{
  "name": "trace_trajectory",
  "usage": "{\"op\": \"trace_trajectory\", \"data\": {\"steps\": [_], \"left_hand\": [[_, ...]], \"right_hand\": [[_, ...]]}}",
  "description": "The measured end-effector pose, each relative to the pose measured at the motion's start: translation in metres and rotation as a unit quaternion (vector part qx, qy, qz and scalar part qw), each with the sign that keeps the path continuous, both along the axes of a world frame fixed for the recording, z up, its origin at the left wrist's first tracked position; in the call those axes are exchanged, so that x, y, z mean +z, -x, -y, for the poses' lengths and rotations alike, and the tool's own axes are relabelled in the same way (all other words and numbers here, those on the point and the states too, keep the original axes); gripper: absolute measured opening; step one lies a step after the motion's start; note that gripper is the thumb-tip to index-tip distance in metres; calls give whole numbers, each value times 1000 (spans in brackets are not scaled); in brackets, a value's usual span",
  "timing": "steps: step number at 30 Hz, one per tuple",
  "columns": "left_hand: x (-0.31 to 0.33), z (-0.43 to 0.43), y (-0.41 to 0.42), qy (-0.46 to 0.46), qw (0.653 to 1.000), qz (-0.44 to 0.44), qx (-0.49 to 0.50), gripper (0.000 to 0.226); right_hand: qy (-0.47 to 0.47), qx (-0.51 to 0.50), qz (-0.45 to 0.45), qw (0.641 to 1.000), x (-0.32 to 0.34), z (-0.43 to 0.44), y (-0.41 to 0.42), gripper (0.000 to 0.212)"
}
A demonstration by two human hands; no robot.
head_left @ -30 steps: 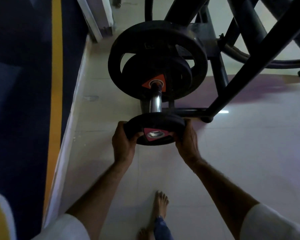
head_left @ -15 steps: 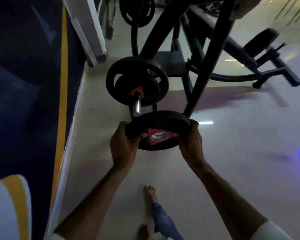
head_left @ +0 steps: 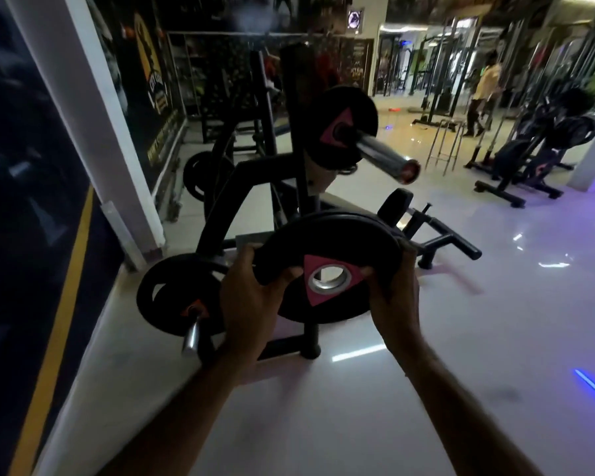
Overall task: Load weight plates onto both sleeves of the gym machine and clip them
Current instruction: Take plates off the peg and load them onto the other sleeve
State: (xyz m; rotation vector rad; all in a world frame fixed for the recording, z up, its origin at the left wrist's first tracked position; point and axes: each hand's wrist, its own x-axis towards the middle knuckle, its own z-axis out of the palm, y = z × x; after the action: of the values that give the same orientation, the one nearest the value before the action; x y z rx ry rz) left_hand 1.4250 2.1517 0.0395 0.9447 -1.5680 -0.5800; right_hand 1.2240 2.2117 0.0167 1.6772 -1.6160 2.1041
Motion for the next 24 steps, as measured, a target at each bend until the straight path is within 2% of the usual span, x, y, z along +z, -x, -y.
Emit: {"op": "trace_trajectory", "data": {"steps": [5,11,18,24], "left_hand": [[43,11,94,29,999,-12,10,63],[78,28,169,58,997,-11,49,67],[93,57,195,36,996,16,86,80],[92,64,198,21,994,22,107,70]], "right_hand": [[46,21,-12,999,41,12,96,37],[21,25,-32,999,81,44,179,40],[-15,67,-16,998,93,87,211,41],[-24,74,-20,997,89,105,217,37]]}}
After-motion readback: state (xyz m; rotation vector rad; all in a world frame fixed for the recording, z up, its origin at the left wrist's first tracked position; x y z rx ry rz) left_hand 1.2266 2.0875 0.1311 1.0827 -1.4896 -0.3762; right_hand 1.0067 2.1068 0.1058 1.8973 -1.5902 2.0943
